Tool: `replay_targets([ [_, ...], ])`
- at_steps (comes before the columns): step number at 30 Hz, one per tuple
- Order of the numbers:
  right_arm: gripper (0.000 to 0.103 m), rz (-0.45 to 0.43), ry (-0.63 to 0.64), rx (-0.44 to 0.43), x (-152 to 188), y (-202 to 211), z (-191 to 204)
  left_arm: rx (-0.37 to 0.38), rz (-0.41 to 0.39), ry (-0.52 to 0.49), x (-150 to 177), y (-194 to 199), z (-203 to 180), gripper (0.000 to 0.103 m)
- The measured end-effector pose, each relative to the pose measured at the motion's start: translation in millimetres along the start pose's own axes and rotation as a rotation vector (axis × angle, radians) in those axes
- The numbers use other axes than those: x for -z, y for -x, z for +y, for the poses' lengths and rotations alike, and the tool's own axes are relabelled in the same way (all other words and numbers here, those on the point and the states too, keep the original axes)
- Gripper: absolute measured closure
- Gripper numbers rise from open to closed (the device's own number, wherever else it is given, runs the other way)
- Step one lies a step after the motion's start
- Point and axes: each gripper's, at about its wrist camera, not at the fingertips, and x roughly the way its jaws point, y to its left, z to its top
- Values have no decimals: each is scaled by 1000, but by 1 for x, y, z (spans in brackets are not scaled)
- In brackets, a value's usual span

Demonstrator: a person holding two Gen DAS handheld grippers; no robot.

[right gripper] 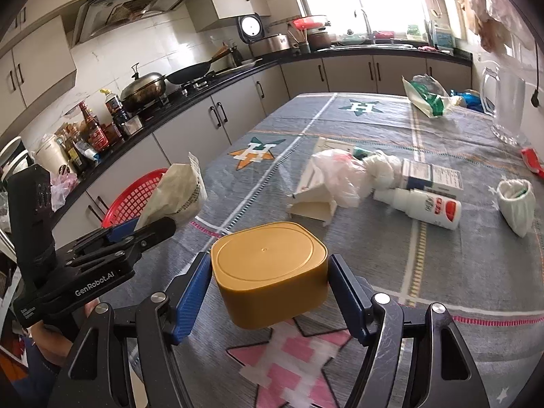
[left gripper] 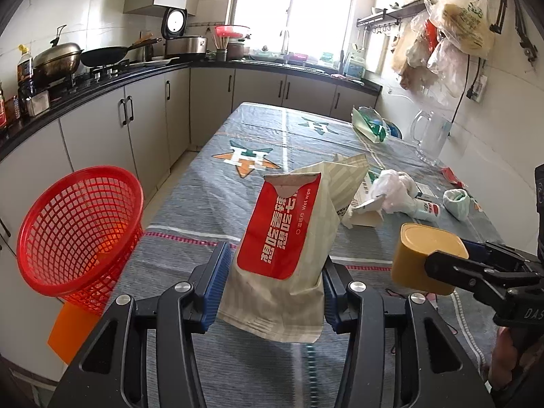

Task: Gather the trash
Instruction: 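Carry the white bag and yellow container with both tools over the red basket, then open both tools to drop the white bag and yellow container into the basket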

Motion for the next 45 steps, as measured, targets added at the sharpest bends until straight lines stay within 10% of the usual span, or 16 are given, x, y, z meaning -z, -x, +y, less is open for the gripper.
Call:
replay_targets([
  [27,28,46,65,-135,-46,-40,78,-162,-118,183,-10,50,122,56],
  [45,28,155,53,-292,-89,-146,178,-302,-49,323,0,28,218,56],
])
